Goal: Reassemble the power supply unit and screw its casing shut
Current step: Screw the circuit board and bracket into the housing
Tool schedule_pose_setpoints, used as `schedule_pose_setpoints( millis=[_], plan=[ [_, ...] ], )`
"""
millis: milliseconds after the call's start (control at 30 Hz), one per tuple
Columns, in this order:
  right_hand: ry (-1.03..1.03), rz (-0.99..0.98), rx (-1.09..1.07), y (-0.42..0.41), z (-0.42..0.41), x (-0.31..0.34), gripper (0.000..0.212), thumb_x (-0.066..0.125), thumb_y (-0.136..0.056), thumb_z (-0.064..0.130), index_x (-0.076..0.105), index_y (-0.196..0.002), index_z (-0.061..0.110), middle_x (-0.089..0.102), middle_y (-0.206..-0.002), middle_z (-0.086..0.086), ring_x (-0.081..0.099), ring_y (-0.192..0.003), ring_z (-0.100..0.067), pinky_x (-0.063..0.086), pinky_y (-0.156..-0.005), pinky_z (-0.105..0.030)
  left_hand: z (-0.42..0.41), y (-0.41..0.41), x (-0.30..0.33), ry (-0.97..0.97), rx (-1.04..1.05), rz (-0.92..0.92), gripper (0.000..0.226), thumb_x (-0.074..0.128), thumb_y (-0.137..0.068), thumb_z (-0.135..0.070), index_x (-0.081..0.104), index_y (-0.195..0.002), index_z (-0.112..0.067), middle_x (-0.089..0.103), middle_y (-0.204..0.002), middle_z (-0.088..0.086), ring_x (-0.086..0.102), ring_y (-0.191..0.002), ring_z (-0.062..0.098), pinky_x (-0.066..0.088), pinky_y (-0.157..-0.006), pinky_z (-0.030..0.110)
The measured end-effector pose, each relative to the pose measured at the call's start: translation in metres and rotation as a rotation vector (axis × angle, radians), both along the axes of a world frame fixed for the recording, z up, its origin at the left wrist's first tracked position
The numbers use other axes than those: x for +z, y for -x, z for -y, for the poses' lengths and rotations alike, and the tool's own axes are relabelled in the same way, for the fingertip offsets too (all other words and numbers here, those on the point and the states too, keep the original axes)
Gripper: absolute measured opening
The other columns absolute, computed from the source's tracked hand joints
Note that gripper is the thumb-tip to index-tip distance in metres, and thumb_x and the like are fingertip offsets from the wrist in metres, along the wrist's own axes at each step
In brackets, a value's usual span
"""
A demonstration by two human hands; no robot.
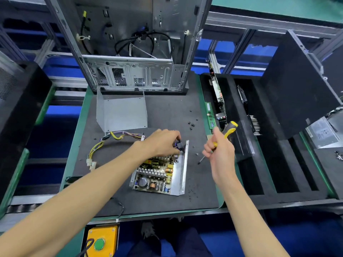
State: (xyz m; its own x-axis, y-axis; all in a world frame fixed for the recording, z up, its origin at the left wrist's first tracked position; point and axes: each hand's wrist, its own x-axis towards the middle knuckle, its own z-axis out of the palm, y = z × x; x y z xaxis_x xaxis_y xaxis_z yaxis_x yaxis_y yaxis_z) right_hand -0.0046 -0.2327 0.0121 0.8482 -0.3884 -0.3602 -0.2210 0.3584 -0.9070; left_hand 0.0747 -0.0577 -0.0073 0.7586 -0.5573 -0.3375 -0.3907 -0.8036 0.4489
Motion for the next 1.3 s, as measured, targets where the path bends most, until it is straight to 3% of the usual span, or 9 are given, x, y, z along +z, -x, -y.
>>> schedule_pose_setpoints(
  millis=[100, 200, 333, 500, 700, 933, 1000, 1200, 1300],
  plan=[
    [0.404, -0.099, 0.303, 0.009, -0.003, -0.008, 0.048, 0.076, -0.079, 0.056, 0.049, -0.083, 0.017, 0.054, -0.068, 0.007, 0.051, -0.064, -0.01, 0.043, -0.06, -0.022, 0.001, -0.004, -0.004, 0.127, 0.09, -0.13, 0.05, 0.083, -0.081, -0.033, 0.063, -0.123, -0.016, 0.064, -0.094, -0.005, 0.064, -0.093, 0.019, 0.048, -0.08, 0.028],
    [0.672, -0.252, 0.558, 0.016, -0.011, -0.023, 0.047, 0.083, -0.078, 0.05, 0.051, -0.087, 0.018, 0.064, -0.085, 0.003, 0.057, -0.071, -0.01, 0.042, -0.056, -0.011, -0.005, -0.003, -0.003, 0.188, 0.06, -0.179, 0.049, 0.084, -0.08, -0.024, 0.065, -0.125, -0.017, 0.062, -0.091, -0.008, 0.059, -0.084, 0.012, 0.045, -0.075, 0.021],
    [0.57, -0.265, 0.52, 0.016, -0.011, -0.033, 0.036, 0.081, -0.087, 0.025, 0.046, -0.083, 0.018, 0.058, -0.074, 0.004, 0.05, -0.049, -0.007, 0.044, -0.047, -0.02, -0.013, -0.001, -0.002, 0.265, 0.11, -0.209, 0.053, 0.084, -0.08, -0.019, 0.065, -0.13, -0.017, 0.066, -0.102, -0.001, 0.062, -0.088, 0.015, 0.05, -0.081, 0.022],
    [0.539, -0.235, 0.521, 0.014, -0.007, -0.029, 0.04, 0.082, -0.085, 0.02, 0.042, -0.083, 0.017, 0.061, -0.076, 0.004, 0.05, -0.043, -0.003, 0.042, -0.043, -0.016, -0.012, -0.001, 0.001, 0.335, 0.248, -0.325, 0.049, 0.086, -0.077, -0.01, 0.064, -0.121, -0.007, 0.071, -0.105, 0.006, 0.068, -0.093, 0.023, 0.056, -0.092, 0.038],
    [0.505, -0.222, 0.483, 0.016, -0.006, -0.031, 0.043, 0.085, -0.082, 0.029, 0.043, -0.083, 0.017, 0.074, -0.083, 0.004, 0.049, -0.044, -0.015, 0.045, -0.048, -0.021, -0.014, -0.002, 0.004, 0.351, 0.162, -0.38, 0.034, 0.086, -0.076, -0.007, 0.065, -0.102, -0.013, 0.065, -0.094, 0.004, 0.06, -0.078, 0.009, 0.05, -0.075, 0.019],
    [0.361, -0.201, 0.475, 0.023, -0.003, -0.037, 0.048, 0.086, -0.082, 0.033, 0.042, -0.086, 0.014, 0.079, -0.099, 0.003, 0.068, -0.086, -0.034, 0.05, -0.056, -0.037, -0.008, 0.014, -0.007, 0.314, 0.037, -0.161, 0.022, 0.079, -0.083, -0.023, 0.067, -0.102, -0.022, 0.064, -0.089, -0.007, 0.059, -0.085, 0.014, 0.045, -0.072, 0.019],
    [0.332, -0.193, 0.475, 0.025, -0.002, -0.038, 0.046, 0.084, -0.085, 0.031, 0.042, -0.086, 0.013, 0.08, -0.102, 0.006, 0.071, -0.099, -0.024, 0.051, -0.053, -0.031, -0.006, 0.019, -0.011, 0.306, 0.038, -0.082, 0.023, 0.076, -0.083, -0.026, 0.067, -0.104, -0.024, 0.053, -0.084, -0.017, 0.052, -0.082, 0.009, 0.04, -0.07, 0.021],
    [0.346, -0.193, 0.494, 0.026, 0.0, -0.037, 0.044, 0.081, -0.088, 0.028, 0.04, -0.078, 0.014, 0.079, -0.107, 0.005, 0.072, -0.102, -0.007, 0.051, -0.051, -0.028, -0.006, 0.02, -0.015, 0.318, 0.147, -0.003, 0.031, 0.075, -0.084, -0.036, 0.071, -0.113, -0.026, 0.05, -0.082, -0.024, 0.053, -0.087, 0.009, 0.041, -0.076, 0.027],
    [0.351, -0.194, 0.493, 0.025, 0.0, -0.037, 0.043, 0.08, -0.088, 0.027, 0.04, -0.079, 0.013, 0.078, -0.11, 0.003, 0.072, -0.103, -0.007, 0.051, -0.052, -0.028, -0.005, 0.023, -0.014, 0.264, 0.118, 0.049, 0.034, 0.07, -0.087, -0.042, 0.069, -0.118, -0.029, 0.053, -0.088, -0.015, 0.053, -0.091, 0.014, 0.039, -0.077, 0.029]
  ],
)
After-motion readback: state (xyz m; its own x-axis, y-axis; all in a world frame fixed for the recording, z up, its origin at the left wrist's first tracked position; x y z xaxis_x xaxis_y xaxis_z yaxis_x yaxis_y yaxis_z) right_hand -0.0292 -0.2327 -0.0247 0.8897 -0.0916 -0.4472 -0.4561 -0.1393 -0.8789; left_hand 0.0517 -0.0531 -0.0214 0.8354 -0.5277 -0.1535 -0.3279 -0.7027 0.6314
